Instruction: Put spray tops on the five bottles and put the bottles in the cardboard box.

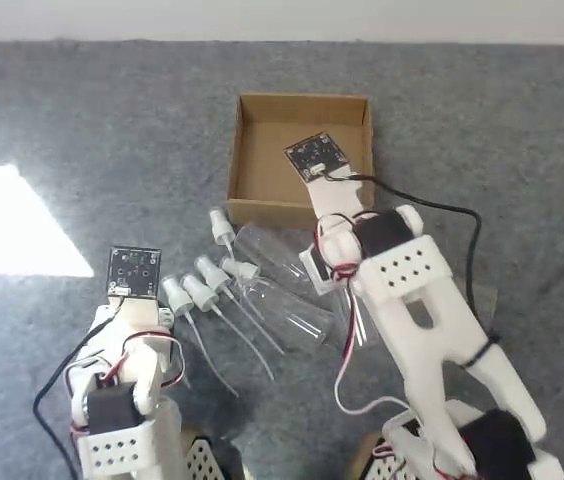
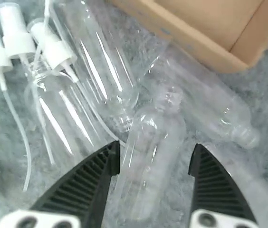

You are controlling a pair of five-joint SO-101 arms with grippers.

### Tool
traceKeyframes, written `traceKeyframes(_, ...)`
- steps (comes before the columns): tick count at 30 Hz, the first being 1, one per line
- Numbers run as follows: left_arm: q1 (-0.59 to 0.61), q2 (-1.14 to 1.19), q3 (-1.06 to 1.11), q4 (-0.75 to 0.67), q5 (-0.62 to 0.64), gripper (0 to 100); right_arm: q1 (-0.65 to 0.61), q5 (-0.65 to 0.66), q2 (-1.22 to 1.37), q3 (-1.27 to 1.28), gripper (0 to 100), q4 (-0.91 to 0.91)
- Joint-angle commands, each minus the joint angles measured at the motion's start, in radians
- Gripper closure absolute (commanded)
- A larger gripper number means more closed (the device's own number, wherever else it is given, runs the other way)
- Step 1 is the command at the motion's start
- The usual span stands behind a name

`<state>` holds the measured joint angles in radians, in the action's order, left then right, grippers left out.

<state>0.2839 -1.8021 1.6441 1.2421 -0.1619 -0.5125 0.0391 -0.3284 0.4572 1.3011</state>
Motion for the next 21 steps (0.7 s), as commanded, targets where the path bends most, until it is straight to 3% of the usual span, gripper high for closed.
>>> traceKeyframes(1,0.003,0.003,-0.012,-0.052,-0.012,98,-0.007,-0.012,0.044,-0.009,77.8,-0.050)
traceKeyframes(21,0.003,0.003,-0.012,-0.054,-0.012,98,0.042,-0.048,0.225,-0.008,77.8,-0.059)
